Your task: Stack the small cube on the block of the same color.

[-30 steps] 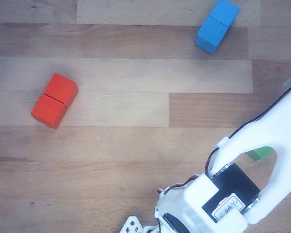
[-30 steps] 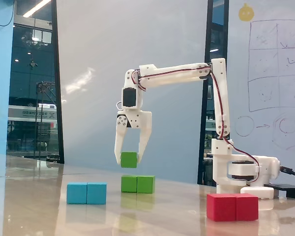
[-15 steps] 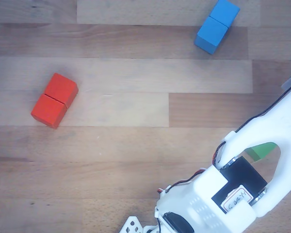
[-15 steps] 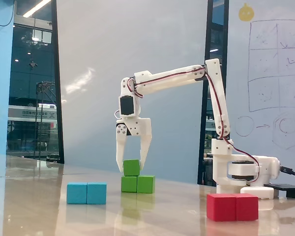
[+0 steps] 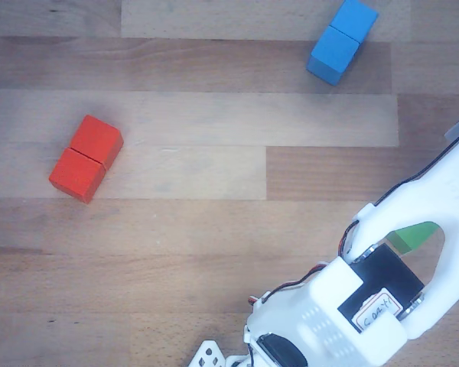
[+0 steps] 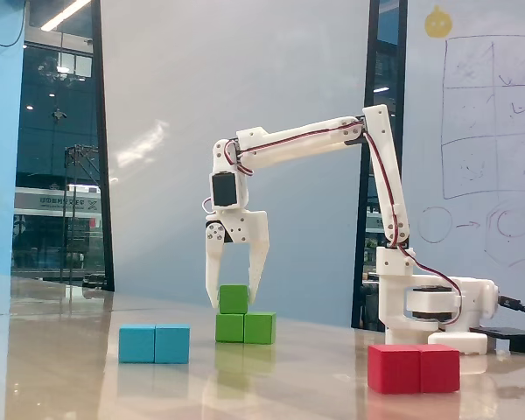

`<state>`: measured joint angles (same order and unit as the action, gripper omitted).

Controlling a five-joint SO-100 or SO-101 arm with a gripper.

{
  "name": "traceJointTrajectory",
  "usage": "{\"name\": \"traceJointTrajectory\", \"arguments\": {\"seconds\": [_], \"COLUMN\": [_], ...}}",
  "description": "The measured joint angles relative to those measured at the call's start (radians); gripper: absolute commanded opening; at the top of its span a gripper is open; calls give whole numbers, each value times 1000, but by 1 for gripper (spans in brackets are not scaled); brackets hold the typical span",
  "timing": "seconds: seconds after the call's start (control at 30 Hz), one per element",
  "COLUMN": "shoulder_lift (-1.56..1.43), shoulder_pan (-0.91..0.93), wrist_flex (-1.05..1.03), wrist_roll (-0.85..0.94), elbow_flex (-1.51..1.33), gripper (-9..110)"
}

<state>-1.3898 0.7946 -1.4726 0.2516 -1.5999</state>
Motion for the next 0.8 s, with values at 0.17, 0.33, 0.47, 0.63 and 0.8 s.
{"name": "traceJointTrajectory", "arguments": {"seconds": [0.17,0.33,0.47,0.63,0.8], "shoulder_lift": [6,6,6,6,6], "shoulder_pan": [0,0,0,-8,-86], "wrist_flex": [-3,-37,-61,-72,-72], "wrist_roll": [0,0,0,0,0], "elbow_flex": [0,0,0,0,14], "gripper": [24,26,27,28,28]}}
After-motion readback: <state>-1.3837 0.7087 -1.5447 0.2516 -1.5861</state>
